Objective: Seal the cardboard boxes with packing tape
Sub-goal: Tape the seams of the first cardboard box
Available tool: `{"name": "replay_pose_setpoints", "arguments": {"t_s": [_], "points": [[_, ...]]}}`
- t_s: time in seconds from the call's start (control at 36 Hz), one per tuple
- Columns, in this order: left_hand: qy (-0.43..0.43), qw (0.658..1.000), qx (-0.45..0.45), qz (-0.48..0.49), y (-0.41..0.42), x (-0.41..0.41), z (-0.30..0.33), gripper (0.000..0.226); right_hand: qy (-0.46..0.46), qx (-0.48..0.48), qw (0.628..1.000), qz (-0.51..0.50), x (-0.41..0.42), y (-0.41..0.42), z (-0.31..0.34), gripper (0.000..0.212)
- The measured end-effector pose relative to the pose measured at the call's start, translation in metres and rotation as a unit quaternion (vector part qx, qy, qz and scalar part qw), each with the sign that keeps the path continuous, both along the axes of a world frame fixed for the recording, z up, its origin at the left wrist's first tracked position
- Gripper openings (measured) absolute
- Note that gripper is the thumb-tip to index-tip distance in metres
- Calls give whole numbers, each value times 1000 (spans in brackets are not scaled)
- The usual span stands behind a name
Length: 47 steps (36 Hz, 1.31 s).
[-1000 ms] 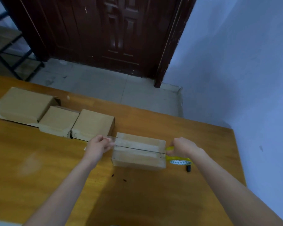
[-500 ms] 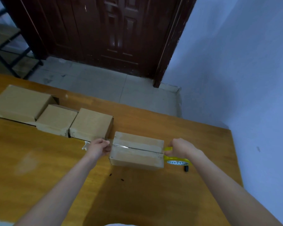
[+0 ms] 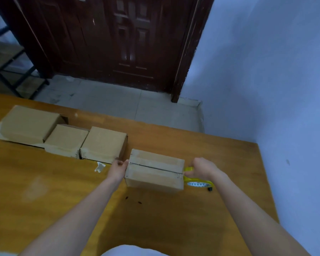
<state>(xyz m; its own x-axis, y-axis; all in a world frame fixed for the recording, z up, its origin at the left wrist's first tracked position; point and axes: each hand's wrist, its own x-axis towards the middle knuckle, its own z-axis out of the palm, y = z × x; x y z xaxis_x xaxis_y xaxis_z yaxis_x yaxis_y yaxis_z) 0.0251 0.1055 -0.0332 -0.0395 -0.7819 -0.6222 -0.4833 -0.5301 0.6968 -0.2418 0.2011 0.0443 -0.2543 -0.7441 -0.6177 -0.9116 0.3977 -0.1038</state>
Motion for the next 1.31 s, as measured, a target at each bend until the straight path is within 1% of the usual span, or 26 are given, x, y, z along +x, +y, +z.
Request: {"name": "replay_pose_setpoints", "arguments": {"t_s": [0.08, 0.14, 0.19, 0.25, 0.28, 0.31, 0.36, 0.39, 0.42, 0.44, 0.5, 0.56, 0.64, 0.72, 0.78, 0.86, 0.94, 1.0, 1.03, 1.08, 1.14, 1.17, 1.19, 1.22, 1.25, 1.31], "points": [[-13, 999, 12, -36, -4, 4, -8, 39, -16, -10, 1000, -21, 3, 14, -1, 47], [-30, 998, 1, -51, -4, 5, -4, 32, -41, -13, 998, -35, 5, 24, -6, 48], [-56, 998, -23, -28, 2, 6, 8, 27, -71, -9, 996, -52, 7, 32, -10, 54], [-82, 993, -88, 18, 16, 5, 21, 26, -107, -3, 991, -76, 7, 39, -13, 58], [-93, 985, -140, 31, 26, 2, 29, 25, -129, 1, 987, -92, 7, 41, -11, 57], [-109, 973, -203, 21, 39, -2, 37, 27, -153, 7, 983, -103, 6, 42, -8, 53], [-134, 934, -327, -58, 61, -15, 47, 36, -199, 26, 975, -99, 4, 44, -5, 52], [-142, 915, -358, -116, 69, -24, 48, 41, -205, 37, 974, -91, 2, 45, -3, 53], [-147, 905, -359, -175, 74, -35, 47, 45, -213, 44, 973, -83, 1, 45, -1, 51], [-152, 900, -340, -227, 78, -47, 46, 49, -222, 45, 971, -75, -2, 45, -2, 42], [-183, 881, -302, -315, 82, -70, 41, 58, -232, 42, 970, -65, -8, 45, -6, 16], [-237, 854, -292, -359, 84, -83, 33, 67, -252, 33, 964, -80, -12, 48, -9, 15], [-286, 830, -312, -362, 85, -84, 22, 78, -294, 9, 950, -108, -13, 56, -13, 36], [-283, 820, -347, -357, 84, -81, 14, 79, -296, -2, 947, -124, -8, 61, -18, 40], [-281, 817, -360, -352, 84, -80, 12, 79, -268, -1, 956, -121, -4, 63, -25, 45], [-283, 815, -366, -350, 83, -80, 11, 79, -188, -5, 976, -111, 5, 67, -44, 58], [-291, 816, -354, -352, 83, -81, 10, 79, -198, 0, 967, -160, 14, 67, -58, 70], [-314, 810, -342, -358, 83, -84, 14, 74, -213, -6, 962, -171, 14, 64, -62, 70], [-322, 804, -345, -361, 86, -87, 17, 68, -216, -4, 962, -166, 13, 63, -61, 70], [-311, 786, -394, -361, 94, -95, 19, 47, -225, 3, 964, -140, 7, 62, -58, 64], [-287, 757, -458, -367, 105, -105, 17, 30, -254, -1, 959, -123, 0, 64, -57, 41], [-276, 753, -471, -368, 111, -109, 16, 24, -269, -19, 954, -133, -5, 66, -57, 35], [-272, 756, -470, -366, 116, -112, 16, 22, -275, -45, 947, -162, -11, 67, -59, 39], [-277, 761, -462, -362, 119, -115, 15, 28, -263, -77, 941, -198, -19, 67, -61, 44], [-285, 765, -450, -362, 122, -117, 14, 37, -234, -114, 938, -231, -30, 66, -66, 46], [-299, 771, -428, -364, 129, -120, 12, 56, -162, -165, 933, -274, -52, 64, -76, 39]]}}
